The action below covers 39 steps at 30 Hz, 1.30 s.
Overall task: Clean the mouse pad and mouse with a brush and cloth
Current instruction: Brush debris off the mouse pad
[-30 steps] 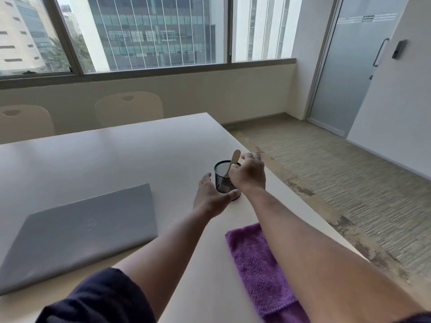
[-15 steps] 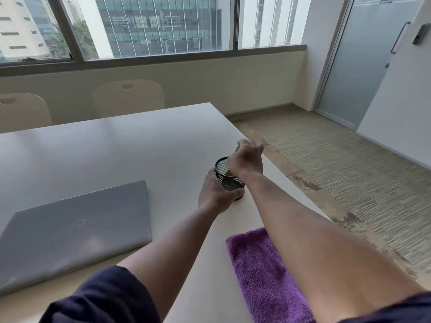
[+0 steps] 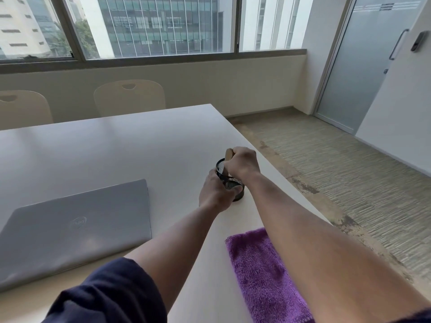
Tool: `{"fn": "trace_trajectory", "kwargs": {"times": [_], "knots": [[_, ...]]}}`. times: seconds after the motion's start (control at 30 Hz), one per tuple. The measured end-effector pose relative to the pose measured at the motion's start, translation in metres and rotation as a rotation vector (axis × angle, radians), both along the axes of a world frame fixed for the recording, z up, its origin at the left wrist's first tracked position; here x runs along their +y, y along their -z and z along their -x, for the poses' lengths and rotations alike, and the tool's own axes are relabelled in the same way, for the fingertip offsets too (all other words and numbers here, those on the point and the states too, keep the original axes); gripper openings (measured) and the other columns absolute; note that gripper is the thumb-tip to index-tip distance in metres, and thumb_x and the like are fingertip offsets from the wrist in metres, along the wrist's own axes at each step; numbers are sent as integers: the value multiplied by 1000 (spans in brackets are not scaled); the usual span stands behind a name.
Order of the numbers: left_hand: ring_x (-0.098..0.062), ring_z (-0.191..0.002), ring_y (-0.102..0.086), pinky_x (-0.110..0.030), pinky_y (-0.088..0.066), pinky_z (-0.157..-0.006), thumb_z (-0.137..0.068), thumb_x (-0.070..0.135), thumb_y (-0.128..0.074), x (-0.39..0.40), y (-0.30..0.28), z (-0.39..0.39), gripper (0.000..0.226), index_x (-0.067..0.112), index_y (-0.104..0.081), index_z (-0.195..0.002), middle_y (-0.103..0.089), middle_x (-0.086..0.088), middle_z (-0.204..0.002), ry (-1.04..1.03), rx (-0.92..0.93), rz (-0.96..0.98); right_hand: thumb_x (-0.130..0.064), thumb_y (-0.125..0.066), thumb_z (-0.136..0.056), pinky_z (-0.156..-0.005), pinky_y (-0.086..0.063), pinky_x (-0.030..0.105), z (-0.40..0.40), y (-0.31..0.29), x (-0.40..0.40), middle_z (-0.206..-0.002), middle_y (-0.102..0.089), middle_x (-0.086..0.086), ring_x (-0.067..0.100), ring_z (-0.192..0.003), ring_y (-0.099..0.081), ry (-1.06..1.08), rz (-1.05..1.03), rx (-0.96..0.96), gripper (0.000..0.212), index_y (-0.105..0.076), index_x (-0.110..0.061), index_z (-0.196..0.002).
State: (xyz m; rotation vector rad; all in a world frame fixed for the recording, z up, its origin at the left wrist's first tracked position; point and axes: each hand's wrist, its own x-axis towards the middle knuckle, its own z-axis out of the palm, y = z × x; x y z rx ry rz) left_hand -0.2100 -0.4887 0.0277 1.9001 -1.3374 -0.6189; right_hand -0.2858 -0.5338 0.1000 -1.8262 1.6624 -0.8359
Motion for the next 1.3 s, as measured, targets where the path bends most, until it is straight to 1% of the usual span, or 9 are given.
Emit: {"fn": "trace_trajectory", "kwargs": {"times": [0.07,0.23,0.4,0.6,0.73,0.87,0.93,1.2,1.3], "knots": [[-19,-112,-58,-35,-48,-92,-70,46,-79,2,-1,-1,69,22,-46,-126,-60,3,-119,6,7,-1,-10,-51,-86,-65,-35,27,2,-8,3,-82,-62,12,29,-76,-50,50,37,0,18,-53,-10,-67],[-19,-128,-49,-38,-45,-103,-71,46,-81,12,-11,-9,91,19,-34,-145,-49,0,-142,35,18,-2,-11,-56,-87,-71,-30,29,-1,-38,14,-109,-67,18,36,-102,-59,97,317,70,19,-60,-6,-105],[-19,-135,-44,-34,-38,-109,-77,45,-78,37,-28,-37,91,17,-30,-149,-44,-4,-149,-4,-31,38,-11,-52,-91,-68,-29,28,-23,-72,38,-102,-66,17,34,-97,-58,46,484,-93,11,-58,-4,-96],[-21,-132,-46,-36,-39,-108,-87,36,-68,91,-42,-91,65,21,-40,-144,-47,-2,-146,-81,-120,80,-16,-56,-91,-77,-47,31,-57,-77,92,-97,-70,12,30,-94,-61,-174,333,-234,14,-58,-4,-96],[-18,-122,-54,-33,-43,-102,-87,30,-66,147,-44,-133,35,33,-57,-121,-61,3,-130,-55,-140,96,-17,-56,-91,-82,-52,34,-80,-63,133,-99,-73,9,27,-95,-64,-268,261,-262,11,-58,-9,-98],[-13,-116,-60,-35,-47,-101,-88,26,-68,213,-42,-170,38,23,-60,-125,-67,1,-121,-47,-137,71,-10,-53,-88,-60,-42,5,-100,-46,178,-90,-74,-3,12,-86,-66,-364,181,-298,12,-56,-22,-88],[-9,-115,-60,-32,-46,-101,-88,28,-67,252,-40,-188,36,25,-61,-124,-68,5,-120,-49,-162,45,-8,-52,-88,-56,-40,1,-111,-38,209,-86,-73,-6,6,-81,-66,-418,132,-300,17,-55,-24,-84],[-4,-109,-62,-21,-43,-95,-83,42,-71,336,-38,-224,38,31,-64,-119,-68,16,-115,-45,-259,-88,0,-45,-88,-59,-61,34,-124,-14,262,-84,-73,4,22,-66,-72,-582,-58,-283,20,-54,-16,-82],[-5,-116,-57,-24,-42,-100,-70,56,-79,373,-37,-239,65,30,-60,-126,-64,14,-123,41,-259,-209,4,-43,-89,-57,-61,30,-130,-6,280,-85,-72,12,17,-61,-72,-666,-107,-239,21,-52,-14,-82]]}}
